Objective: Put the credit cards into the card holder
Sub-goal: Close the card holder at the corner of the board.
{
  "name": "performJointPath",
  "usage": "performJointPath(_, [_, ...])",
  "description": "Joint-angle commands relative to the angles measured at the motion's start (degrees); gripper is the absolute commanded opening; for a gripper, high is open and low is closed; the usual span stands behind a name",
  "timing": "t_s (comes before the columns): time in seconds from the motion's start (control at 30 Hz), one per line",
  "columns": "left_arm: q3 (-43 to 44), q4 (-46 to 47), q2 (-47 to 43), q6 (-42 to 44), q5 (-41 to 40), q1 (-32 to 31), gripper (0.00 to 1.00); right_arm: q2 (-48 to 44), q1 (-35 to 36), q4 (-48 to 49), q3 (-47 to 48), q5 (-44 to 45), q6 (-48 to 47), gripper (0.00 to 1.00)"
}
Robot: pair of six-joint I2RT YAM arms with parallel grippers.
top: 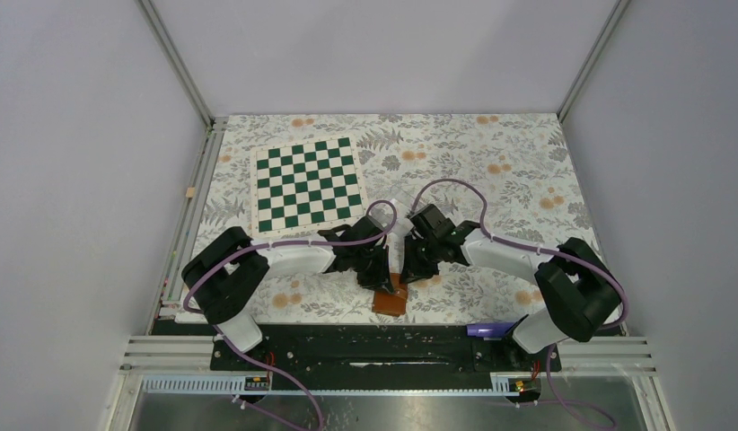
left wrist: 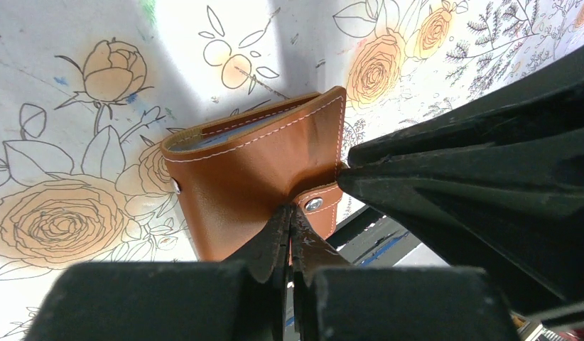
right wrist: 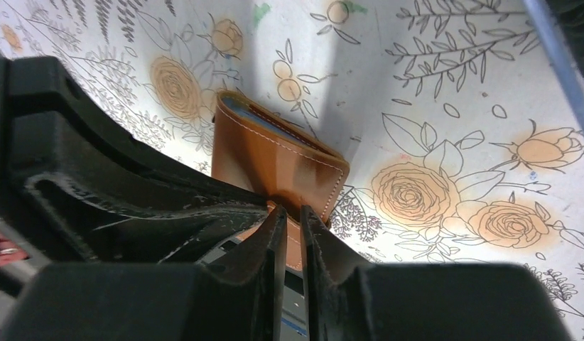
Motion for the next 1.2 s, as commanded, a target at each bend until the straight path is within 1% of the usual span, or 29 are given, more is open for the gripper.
performJointPath(0.0, [1.55, 0.93, 0.82, 0.78, -1.00, 0.30, 0.00, -0.76, 0.38, 2.81, -2.30, -3.74, 0.38, 0.18])
performJointPath(0.13, [1.55, 0.89, 0.97, 0.74, -0.93, 0.33, 0.00, 0.44, 0.53, 4.75, -3.20, -5.96, 0.77, 0.12])
performJointPath(0.23, [1.69, 0.69, 1.06, 0.81, -0.94, 0.28, 0.00, 0.51, 0.73, 4.96, -3.00, -6.13, 0.63, 0.09])
performJointPath(0.5, [1.81, 0.41, 1.41, 0.83, -0.93, 0.27, 0.00, 0.48, 0.89, 5.07, -2.93, -6.36, 0.22, 0.08])
performJointPath(0.73, [1.63, 0.49, 1.69, 0.74, -0.86, 0.28, 0.00, -4.79, 0.96, 4.01, -4.16, -5.04, -0.19, 0.08])
performJointPath(0.83, [1.80, 0.50, 2.00, 0.74, -0.55, 0.33, 0.00, -5.58, 1.19, 3.76, -4.36, -5.33, -0.53, 0.08])
performJointPath(1.03, [1.92, 0.33, 2.19, 0.82, -0.61, 0.33, 0.00, -3.12, 2.44, 3.93, -4.45, -6.23, -0.72, 0.07])
performJointPath(1.17, [1.81, 0.34, 2.29, 0.79, -0.63, 0.31, 0.00, -0.48, 2.47, 1.39, -3.45, -3.38, -1.58, 0.06])
